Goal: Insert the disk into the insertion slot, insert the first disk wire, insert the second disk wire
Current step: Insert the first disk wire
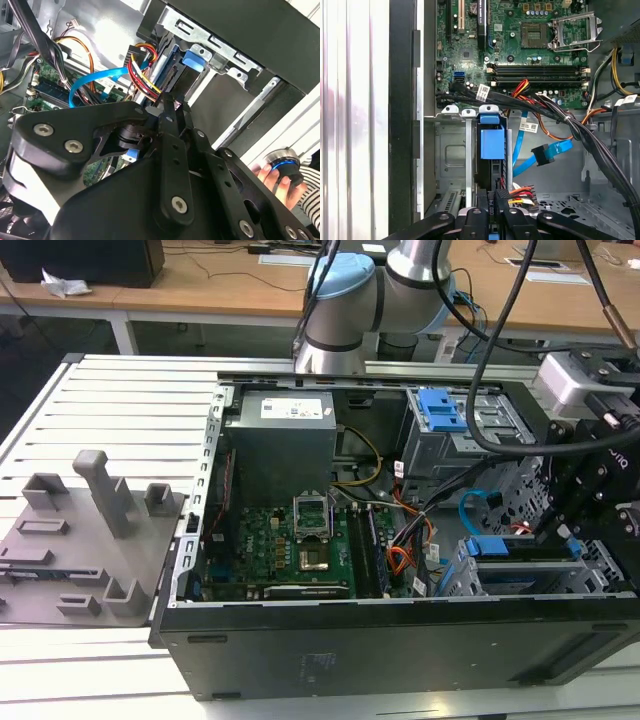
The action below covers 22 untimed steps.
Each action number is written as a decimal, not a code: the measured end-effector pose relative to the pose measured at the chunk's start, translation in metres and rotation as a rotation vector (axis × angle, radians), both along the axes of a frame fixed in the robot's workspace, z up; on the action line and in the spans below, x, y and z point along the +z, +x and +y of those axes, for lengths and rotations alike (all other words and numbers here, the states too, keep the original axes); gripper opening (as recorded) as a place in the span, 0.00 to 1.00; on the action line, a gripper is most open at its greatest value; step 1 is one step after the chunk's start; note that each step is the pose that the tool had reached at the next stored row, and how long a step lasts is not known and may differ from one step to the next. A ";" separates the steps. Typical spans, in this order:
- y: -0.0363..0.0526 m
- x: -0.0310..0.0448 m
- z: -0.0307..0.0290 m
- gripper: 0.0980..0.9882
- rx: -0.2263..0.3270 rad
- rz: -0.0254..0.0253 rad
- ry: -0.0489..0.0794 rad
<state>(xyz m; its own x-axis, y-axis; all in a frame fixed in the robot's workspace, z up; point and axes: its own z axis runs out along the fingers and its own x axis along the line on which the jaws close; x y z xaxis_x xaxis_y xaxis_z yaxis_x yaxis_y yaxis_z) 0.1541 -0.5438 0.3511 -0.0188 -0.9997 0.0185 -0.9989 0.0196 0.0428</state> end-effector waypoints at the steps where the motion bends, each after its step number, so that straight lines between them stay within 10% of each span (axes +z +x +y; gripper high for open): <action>1: 0.0000 -0.0002 0.0000 0.09 0.000 0.0000 0.000; 22: 0.0057 -0.0092 0.0086 0.09 0.000 0.0000 0.011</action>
<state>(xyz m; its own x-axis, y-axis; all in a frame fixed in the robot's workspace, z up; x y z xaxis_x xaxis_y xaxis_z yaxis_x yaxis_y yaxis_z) 0.1598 -0.5353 0.3418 -0.0188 -0.9998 0.0078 -0.9989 0.0191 0.0430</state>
